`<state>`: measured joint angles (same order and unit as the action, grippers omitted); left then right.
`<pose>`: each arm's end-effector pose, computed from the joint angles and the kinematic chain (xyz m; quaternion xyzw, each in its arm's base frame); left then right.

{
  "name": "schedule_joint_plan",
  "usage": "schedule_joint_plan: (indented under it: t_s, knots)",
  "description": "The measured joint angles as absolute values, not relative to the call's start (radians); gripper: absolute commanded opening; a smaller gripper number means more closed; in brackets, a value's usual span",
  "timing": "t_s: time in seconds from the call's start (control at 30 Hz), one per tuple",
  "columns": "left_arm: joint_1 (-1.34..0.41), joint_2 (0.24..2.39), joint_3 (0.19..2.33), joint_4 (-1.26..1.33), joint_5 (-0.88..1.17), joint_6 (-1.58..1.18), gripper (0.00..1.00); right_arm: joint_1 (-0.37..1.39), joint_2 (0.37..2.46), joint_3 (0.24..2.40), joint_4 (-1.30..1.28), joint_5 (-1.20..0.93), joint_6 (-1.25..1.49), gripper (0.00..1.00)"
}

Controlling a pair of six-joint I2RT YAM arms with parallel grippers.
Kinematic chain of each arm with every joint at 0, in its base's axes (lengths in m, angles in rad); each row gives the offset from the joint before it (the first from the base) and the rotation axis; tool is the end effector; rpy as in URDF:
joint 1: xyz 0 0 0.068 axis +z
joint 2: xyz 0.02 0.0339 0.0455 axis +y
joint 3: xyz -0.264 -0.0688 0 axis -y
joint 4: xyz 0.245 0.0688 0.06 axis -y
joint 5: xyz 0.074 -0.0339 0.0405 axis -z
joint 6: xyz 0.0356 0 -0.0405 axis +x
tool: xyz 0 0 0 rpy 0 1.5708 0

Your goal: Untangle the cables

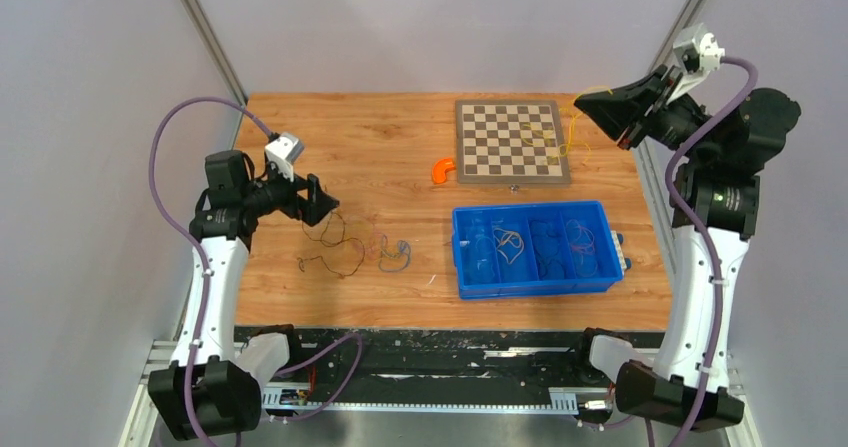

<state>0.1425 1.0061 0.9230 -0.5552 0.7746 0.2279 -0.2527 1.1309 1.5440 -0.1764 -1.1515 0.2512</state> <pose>0.2091 0.0049 0.3167 0.2049 0.8191 -0.2550 0.4712 0.1959 -0.0170 0.5264 -0.2849 0.6092 0.3363 0.6592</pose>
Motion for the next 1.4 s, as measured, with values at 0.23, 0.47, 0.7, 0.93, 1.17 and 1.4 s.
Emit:
schedule_joint_plan:
  t_s: [0.23, 0.47, 0.7, 0.93, 1.17, 1.4]
  knots:
    - [0.122, 1.006, 0.992, -0.517, 0.832, 0.178, 1.0, -0.249, 1.019, 1.389, -0.202, -1.206, 0.256, 0.0]
    - [0.104, 0.985, 0.986, -0.511, 0.854, 0.136, 1.0, -0.249, 0.928, 1.262, -0.248, -1.178, 0.219, 0.0]
    - [0.099, 0.967, 0.98, -0.503, 0.862, 0.126, 1.0, -0.241, 0.833, 1.168, -0.255, -1.162, 0.213, 0.0]
    - [0.098, 0.973, 0.975, -0.496, 0.862, 0.115, 1.0, -0.221, 0.809, 1.07, -0.255, -1.16, 0.214, 0.0]
    - [0.097, 0.987, 0.975, -0.49, 0.849, 0.113, 1.0, -0.217, 0.826, 0.92, -0.289, -1.134, 0.178, 0.0]
    - [0.097, 0.993, 0.973, -0.489, 0.833, 0.113, 1.0, -0.193, 0.831, 0.866, -0.321, -1.088, 0.143, 0.0]
